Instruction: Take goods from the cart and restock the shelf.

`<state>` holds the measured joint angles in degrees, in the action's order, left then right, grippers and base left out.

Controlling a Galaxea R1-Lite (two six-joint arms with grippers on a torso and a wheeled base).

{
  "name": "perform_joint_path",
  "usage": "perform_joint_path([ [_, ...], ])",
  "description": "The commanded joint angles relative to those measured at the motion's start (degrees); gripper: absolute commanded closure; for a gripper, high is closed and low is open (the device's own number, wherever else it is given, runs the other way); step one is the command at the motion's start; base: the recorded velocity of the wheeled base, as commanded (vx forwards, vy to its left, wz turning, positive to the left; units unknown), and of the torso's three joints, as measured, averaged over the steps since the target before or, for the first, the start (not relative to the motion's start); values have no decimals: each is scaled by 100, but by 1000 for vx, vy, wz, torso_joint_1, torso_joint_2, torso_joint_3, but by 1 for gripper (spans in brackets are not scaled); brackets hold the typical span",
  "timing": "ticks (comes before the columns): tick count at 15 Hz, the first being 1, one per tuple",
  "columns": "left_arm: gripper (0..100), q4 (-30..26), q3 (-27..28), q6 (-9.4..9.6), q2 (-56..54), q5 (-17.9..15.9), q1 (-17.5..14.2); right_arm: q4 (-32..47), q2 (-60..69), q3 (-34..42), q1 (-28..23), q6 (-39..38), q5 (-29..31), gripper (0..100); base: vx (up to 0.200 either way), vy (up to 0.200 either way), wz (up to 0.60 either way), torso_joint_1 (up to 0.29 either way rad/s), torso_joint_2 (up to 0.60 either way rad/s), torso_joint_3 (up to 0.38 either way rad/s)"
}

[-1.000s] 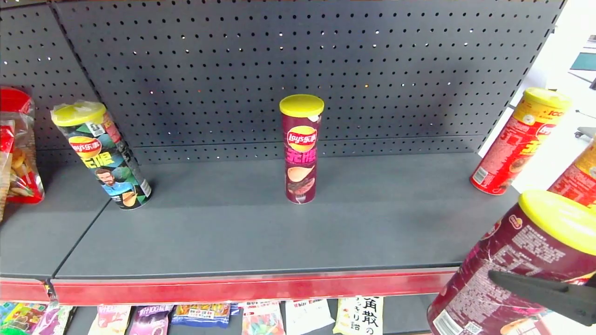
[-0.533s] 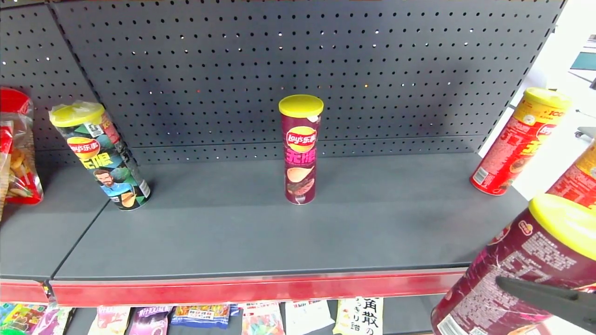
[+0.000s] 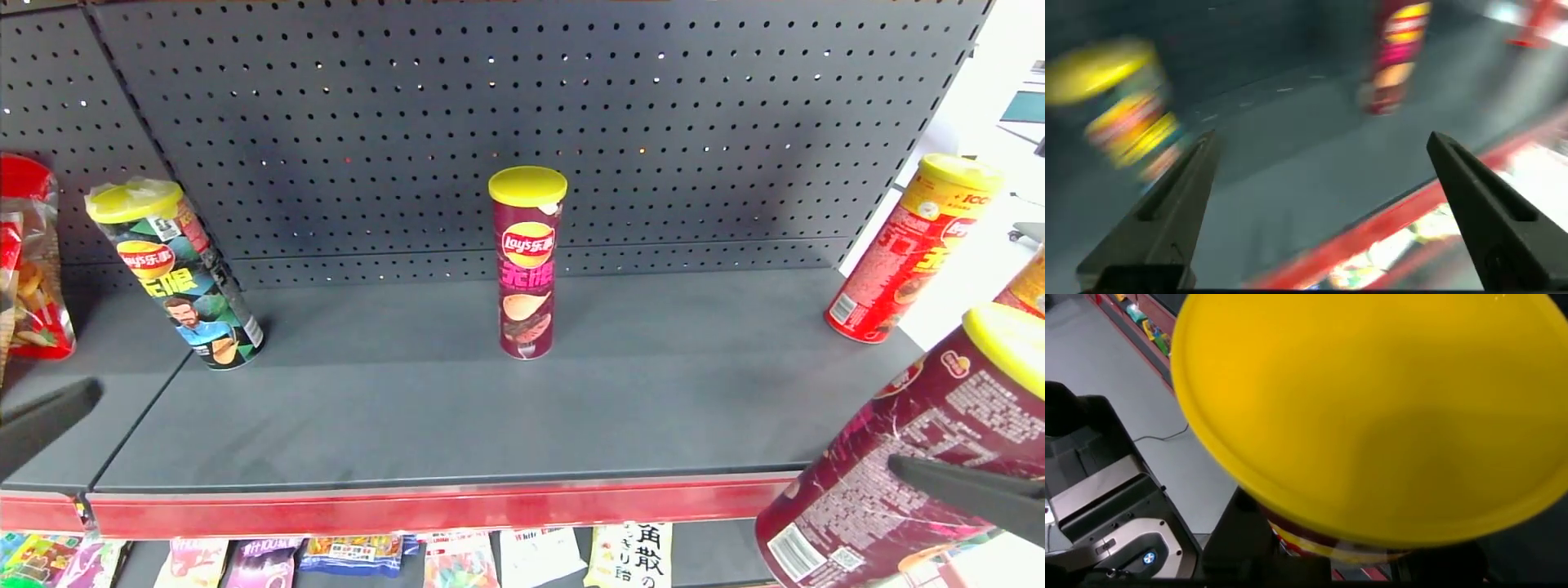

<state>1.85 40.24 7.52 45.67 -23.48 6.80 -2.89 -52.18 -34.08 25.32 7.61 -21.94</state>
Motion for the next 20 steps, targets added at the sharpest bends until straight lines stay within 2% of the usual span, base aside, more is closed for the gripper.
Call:
perform_joint_path([
  [1, 0, 78, 1372, 215, 2676, -1264, 937, 8, -3, -90, -1, -5, 6, 100, 0, 0, 0, 0, 0, 0],
  [2, 0, 149, 1504, 250, 3062, -1431, 1025, -1, -12, -125, -10, -5, 15, 100, 0, 0, 0, 0, 0, 0],
  [3, 0, 456, 1636, 549, 3669, -1519, 1130, 43, -29, -248, -10, -5, 23, 100, 0, 0, 0, 0, 0, 0],
  [5, 0, 931, 1812, 777, 4337, -1713, 1148, 60, -73, -353, -27, -5, 41, 100, 0, 0, 0, 0, 0, 0],
  [7, 0, 1045, 2163, 830, 4811, -1757, 1218, 60, -73, -380, -27, -5, 67, 100, 0, 0, 0, 0, 0, 0],
  [9, 0, 1045, 2541, 1155, 5198, -1783, 1209, 60, -65, -371, -27, -5, 146, 100, 0, 0, 0, 0, 0, 0],
  [10, 0, 1045, 2840, 1225, 5471, -1844, 1209, 60, -56, -362, -27, -5, 155, 100, 0, 0, 0, 0, 0, 0],
  [14, 0, 1054, 3701, 1234, 6130, -1906, 1218, 60, -65, -380, -27, -5, 234, 100, 0, 0, 0, 0, 0, 0],
  [20, 0, 1045, 4273, 1225, 6639, -2240, 1394, 60, -73, -362, -27, -5, 296, 100, 0, 0, 0, 0, 0, 0],
])
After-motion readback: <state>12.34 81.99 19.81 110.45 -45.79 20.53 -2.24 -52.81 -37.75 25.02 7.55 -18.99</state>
